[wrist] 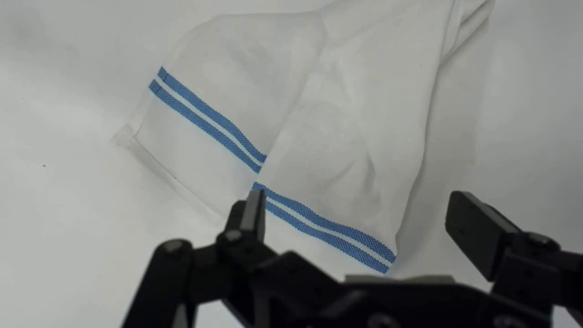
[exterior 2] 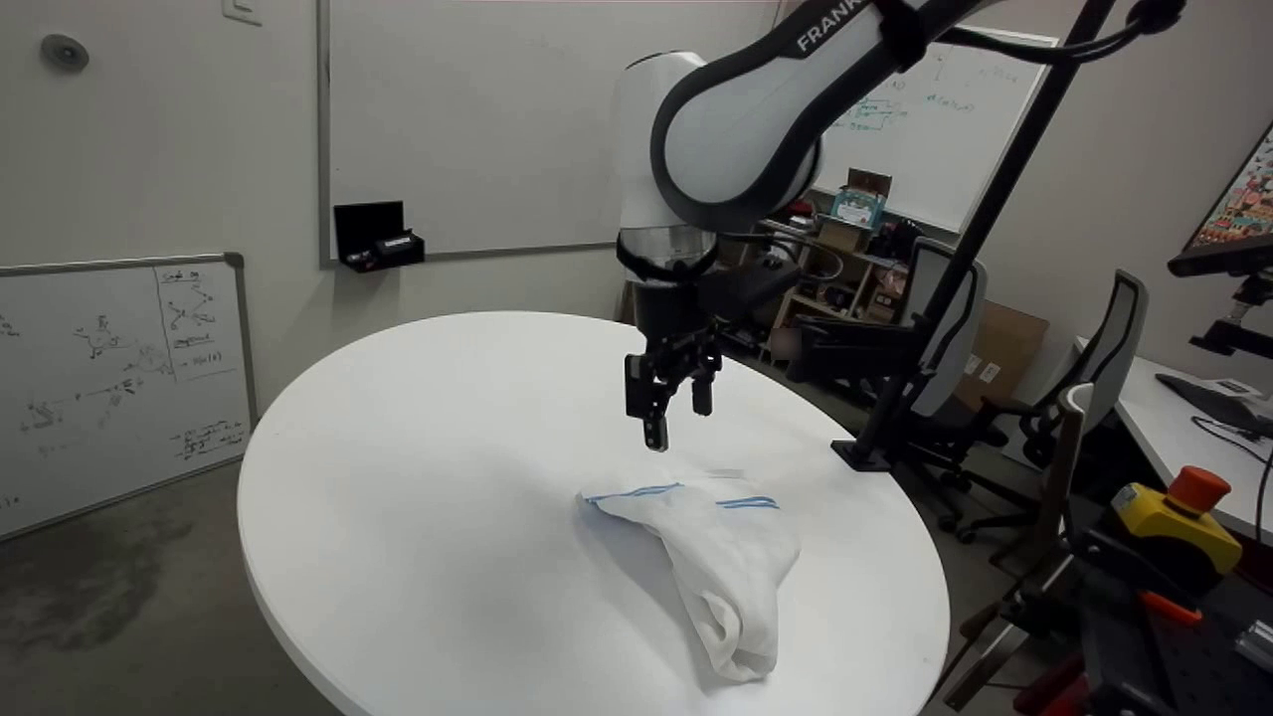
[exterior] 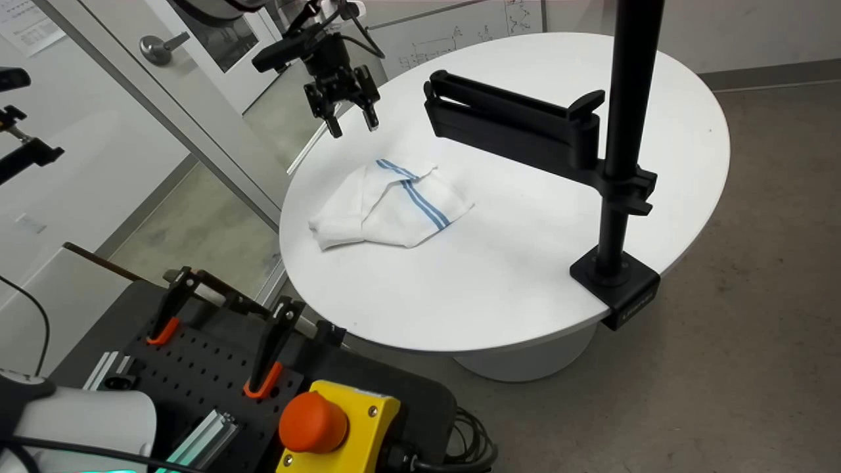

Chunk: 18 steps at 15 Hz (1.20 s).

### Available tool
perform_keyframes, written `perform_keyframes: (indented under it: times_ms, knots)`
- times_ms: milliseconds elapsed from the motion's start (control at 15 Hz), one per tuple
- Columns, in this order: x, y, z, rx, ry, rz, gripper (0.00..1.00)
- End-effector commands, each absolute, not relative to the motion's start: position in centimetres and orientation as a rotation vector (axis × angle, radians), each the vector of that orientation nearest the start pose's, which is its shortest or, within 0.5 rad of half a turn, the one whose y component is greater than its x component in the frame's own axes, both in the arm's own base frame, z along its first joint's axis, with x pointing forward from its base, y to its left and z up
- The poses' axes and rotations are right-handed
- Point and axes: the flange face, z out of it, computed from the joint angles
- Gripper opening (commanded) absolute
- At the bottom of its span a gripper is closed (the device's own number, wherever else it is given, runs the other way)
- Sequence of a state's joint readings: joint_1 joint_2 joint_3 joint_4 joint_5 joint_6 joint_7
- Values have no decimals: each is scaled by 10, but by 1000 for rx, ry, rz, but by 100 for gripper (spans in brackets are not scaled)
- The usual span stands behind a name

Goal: Hang the white towel on the black stand

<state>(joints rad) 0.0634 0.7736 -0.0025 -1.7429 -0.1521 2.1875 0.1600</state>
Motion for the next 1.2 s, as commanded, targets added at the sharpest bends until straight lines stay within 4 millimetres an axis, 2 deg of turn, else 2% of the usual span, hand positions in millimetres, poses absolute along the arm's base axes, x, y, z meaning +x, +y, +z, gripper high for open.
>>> perform_keyframes:
  times_ms: [0, 467, 1133]
  knots:
    - [629, 36, 96, -3174, -44, 593, 100]
    - [620, 37, 79, -3043, -139, 776, 100]
    - [610, 15, 49, -3119, -242, 766, 100]
